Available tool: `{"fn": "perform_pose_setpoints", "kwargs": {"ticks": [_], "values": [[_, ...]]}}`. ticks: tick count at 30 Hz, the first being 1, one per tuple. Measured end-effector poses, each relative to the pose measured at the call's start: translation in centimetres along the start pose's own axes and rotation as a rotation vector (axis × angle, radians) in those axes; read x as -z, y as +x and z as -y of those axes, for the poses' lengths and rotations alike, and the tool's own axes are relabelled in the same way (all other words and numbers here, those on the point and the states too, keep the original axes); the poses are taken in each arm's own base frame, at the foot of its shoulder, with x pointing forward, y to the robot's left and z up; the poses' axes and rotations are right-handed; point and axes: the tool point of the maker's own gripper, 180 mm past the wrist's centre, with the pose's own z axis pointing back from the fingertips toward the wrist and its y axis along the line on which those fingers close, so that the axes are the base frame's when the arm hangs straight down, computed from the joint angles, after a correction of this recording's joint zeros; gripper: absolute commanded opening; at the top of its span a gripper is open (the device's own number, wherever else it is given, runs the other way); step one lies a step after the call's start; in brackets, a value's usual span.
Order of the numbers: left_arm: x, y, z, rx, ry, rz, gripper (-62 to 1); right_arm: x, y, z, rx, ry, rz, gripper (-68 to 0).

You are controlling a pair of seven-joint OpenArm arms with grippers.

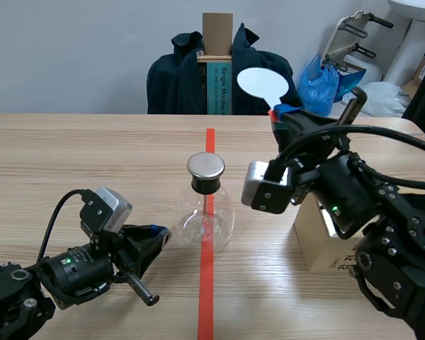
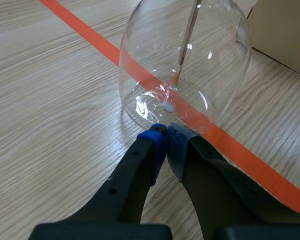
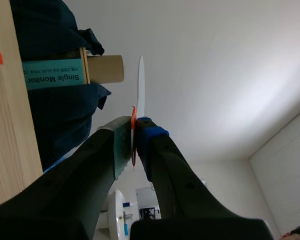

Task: Do the electroscope experiment.
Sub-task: 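Bring the plate to the electroscope and point at the metal foil, then move the plate toward and away from the electroscope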

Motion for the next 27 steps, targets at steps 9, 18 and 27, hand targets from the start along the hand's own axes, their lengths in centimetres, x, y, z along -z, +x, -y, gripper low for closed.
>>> {"fn": "perform_pose_setpoints", "kwargs": {"ticks": [9,18,27], "values": [[0.0,0.0,0.0,0.000,0.000,0.000,-57.7,-2.3,2.4,-2.6,0.020,0.087,0.057,-66.9],[0.0,0.0,0.0,0.000,0.000,0.000,-57.7,-3.8,4.3,-3.3,0.025,0.111,0.149,-66.9],[0.0,0.0,0.0,0.000,0.000,0.000,-57.7,-4.7,6.7,-3.3,0.029,0.113,0.286,-66.9]]}}
